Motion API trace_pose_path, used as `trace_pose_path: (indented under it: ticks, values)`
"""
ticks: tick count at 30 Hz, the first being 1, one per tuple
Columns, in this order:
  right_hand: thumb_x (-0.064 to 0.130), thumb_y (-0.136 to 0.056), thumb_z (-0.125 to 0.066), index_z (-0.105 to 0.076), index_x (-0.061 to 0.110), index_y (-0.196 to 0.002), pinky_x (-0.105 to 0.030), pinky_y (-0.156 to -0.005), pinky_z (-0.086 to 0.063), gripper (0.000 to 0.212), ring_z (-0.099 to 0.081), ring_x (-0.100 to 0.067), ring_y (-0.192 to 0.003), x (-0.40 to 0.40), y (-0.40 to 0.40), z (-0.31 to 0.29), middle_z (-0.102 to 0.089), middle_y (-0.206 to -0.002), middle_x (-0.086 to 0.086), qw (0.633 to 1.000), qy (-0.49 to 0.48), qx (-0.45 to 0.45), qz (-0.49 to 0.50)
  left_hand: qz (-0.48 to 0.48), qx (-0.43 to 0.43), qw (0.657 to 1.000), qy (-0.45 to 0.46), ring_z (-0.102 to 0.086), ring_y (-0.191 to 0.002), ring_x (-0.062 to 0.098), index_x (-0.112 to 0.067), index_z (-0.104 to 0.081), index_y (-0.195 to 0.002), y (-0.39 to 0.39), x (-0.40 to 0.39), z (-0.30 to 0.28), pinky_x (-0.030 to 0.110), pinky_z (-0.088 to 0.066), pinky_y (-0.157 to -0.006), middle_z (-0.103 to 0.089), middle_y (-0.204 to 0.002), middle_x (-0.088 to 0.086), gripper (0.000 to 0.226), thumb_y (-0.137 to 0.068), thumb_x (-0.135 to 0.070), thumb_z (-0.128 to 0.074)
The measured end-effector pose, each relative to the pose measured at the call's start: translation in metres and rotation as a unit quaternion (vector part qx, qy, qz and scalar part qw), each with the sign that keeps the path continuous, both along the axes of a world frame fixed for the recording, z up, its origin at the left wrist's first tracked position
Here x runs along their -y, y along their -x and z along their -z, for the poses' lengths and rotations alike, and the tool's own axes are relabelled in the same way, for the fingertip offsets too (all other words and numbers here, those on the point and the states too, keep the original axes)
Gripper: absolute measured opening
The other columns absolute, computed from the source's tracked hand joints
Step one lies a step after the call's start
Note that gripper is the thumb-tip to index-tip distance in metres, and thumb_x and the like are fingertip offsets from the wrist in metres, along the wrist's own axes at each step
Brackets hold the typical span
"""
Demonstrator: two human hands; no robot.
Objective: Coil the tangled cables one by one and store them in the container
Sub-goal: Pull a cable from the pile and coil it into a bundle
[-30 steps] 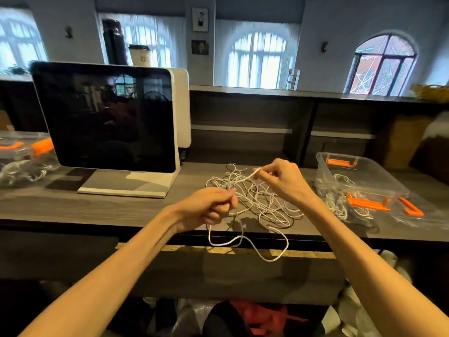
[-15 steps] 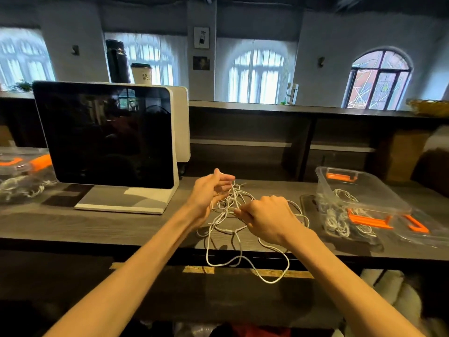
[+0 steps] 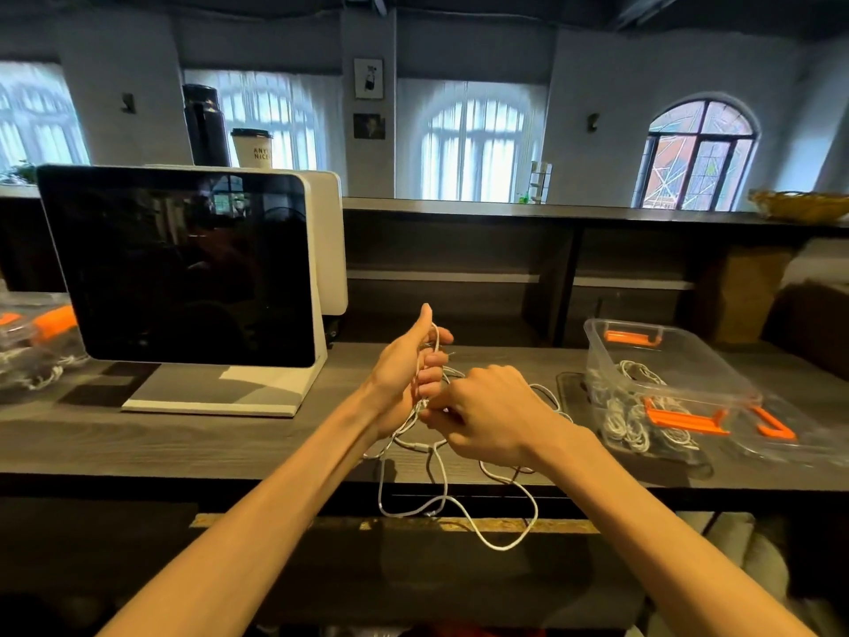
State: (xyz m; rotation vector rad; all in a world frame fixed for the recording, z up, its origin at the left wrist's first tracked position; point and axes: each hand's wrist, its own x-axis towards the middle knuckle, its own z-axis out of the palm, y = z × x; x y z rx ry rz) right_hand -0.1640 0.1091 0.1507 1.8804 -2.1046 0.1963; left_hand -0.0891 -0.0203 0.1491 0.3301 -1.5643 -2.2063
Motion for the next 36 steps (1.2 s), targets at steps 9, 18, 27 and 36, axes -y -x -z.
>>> trace_pose_path:
  ticks: [9, 18, 27, 36]
  values:
    - [0.029, -0.094, -0.07, -0.075, 0.028, -0.104, -0.029, -0.072, -0.053, 0.011, -0.067, -0.008, -0.084, -0.005, 0.013, -0.01, -0.073, -0.096, 0.013, 0.979, 0.105, 0.147, -0.092, -0.019, 0.093, 0.946, 0.311, -0.05, -0.052, 0.002, -0.017, -0.041, -0.058, -0.001, -0.015, -0.013, 0.015, -0.046, -0.064, -0.048, -0.053, -0.004, 0.064, -0.107, -0.053, -0.021]
    - [0.024, -0.089, -0.08, -0.062, 0.014, -0.113, -0.024, -0.069, -0.058, 0.031, -0.068, -0.011, -0.082, -0.017, 0.021, -0.025, -0.066, -0.094, 0.008, 0.917, 0.234, 0.303, -0.117, 0.076, 0.144, 0.955, 0.248, -0.038, -0.044, 0.004, -0.014, -0.049, -0.065, -0.014, -0.012, -0.024, 0.015, -0.03, -0.043, -0.048, -0.057, -0.003, 0.064, -0.105, -0.058, -0.023]
    - [0.032, -0.082, -0.084, -0.07, 0.022, -0.111, -0.034, -0.072, -0.062, 0.034, -0.071, -0.012, -0.081, -0.015, 0.022, -0.034, -0.071, -0.087, 0.008, 0.896, 0.265, 0.346, -0.086, 0.172, 0.126, 0.977, 0.002, -0.024, -0.043, 0.003, -0.014, -0.049, -0.079, -0.012, -0.015, -0.024, 0.012, -0.018, -0.038, -0.036, -0.066, -0.001, 0.058, -0.098, -0.067, -0.034]
    - [0.035, -0.086, -0.081, -0.072, 0.022, -0.108, -0.03, -0.083, -0.06, 0.027, -0.069, -0.005, -0.095, -0.012, 0.025, -0.037, -0.072, -0.098, 0.013, 0.904, 0.218, 0.362, -0.064, 0.214, 0.12, 0.969, 0.029, -0.016, -0.049, 0.006, -0.013, -0.05, -0.071, -0.011, -0.012, -0.031, 0.012, -0.015, -0.043, -0.039, -0.067, 0.001, 0.077, -0.085, -0.086, -0.028]
